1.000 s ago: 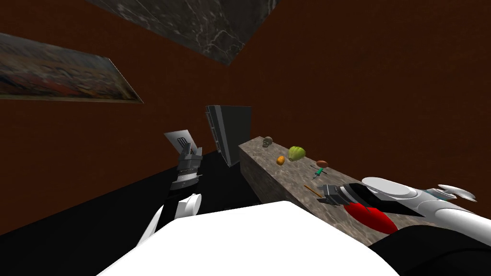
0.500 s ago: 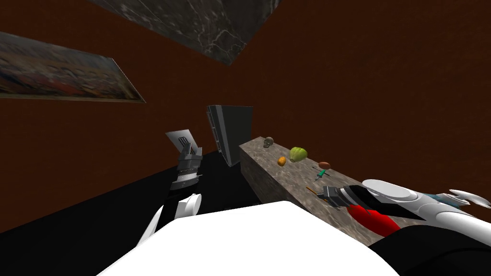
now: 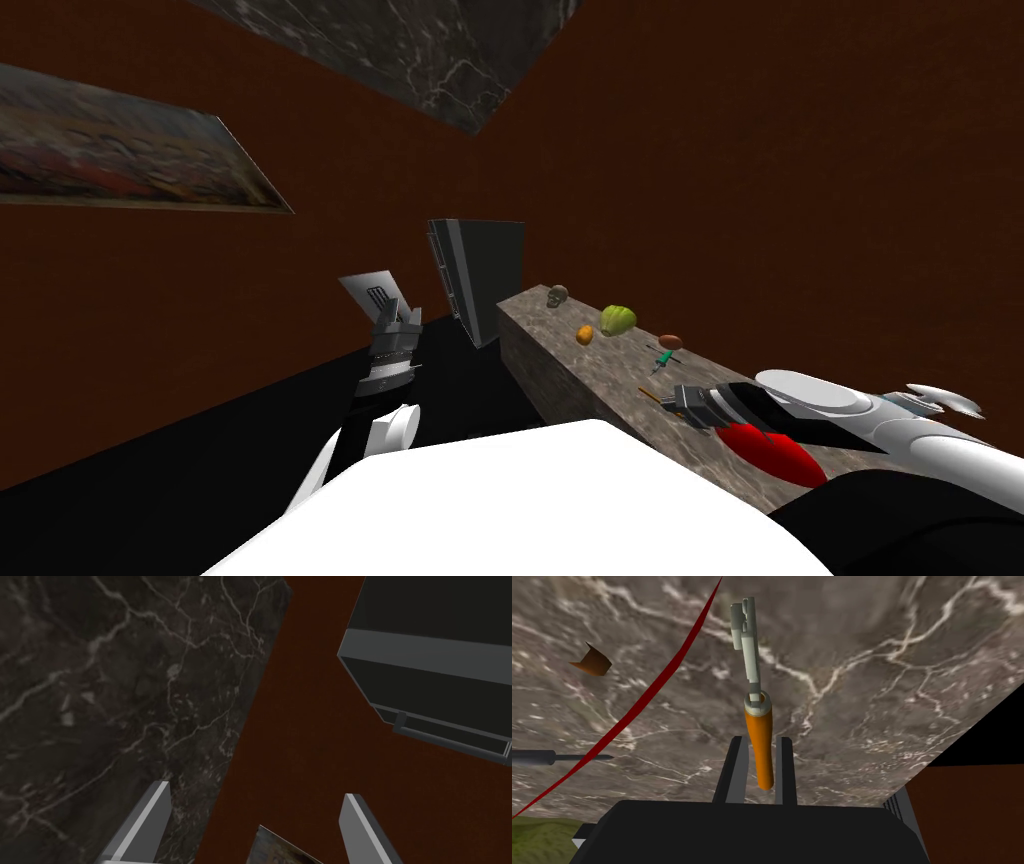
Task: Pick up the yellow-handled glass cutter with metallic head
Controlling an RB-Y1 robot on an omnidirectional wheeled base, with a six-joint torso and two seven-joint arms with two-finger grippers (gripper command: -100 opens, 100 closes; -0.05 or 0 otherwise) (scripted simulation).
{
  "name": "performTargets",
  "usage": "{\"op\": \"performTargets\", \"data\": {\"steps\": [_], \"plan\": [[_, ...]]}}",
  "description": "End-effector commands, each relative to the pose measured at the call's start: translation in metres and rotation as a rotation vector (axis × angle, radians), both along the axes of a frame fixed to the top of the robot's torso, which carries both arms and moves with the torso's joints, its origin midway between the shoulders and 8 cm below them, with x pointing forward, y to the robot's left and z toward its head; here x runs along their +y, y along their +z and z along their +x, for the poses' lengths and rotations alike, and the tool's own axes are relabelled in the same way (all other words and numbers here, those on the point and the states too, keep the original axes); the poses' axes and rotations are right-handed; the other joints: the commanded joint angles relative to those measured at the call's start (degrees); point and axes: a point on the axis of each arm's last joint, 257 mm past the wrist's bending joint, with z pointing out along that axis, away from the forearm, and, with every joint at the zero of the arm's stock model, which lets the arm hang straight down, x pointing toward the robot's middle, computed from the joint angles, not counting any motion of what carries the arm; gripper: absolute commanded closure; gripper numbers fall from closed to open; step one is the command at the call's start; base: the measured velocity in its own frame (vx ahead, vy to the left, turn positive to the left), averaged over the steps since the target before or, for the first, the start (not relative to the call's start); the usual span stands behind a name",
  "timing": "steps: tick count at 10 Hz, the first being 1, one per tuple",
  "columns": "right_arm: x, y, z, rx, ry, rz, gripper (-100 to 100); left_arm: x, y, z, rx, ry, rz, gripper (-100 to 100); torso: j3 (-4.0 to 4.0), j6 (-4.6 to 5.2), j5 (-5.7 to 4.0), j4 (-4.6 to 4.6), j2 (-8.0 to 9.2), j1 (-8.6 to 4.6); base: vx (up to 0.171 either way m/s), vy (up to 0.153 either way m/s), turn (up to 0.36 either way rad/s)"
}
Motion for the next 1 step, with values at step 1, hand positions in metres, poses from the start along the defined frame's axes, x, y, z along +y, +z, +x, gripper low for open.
{"op": "performTargets", "data": {"steps": [1], "plan": [[0.0000,0.0000,0.0000,0.000,0.000,0.000,0,0.0000,0.0000,0.0000,0.000,0.000,0.000,0,0.00,0.00,0.00,0.00,0.00,0.00,0.000,0.000,0.000]]}}
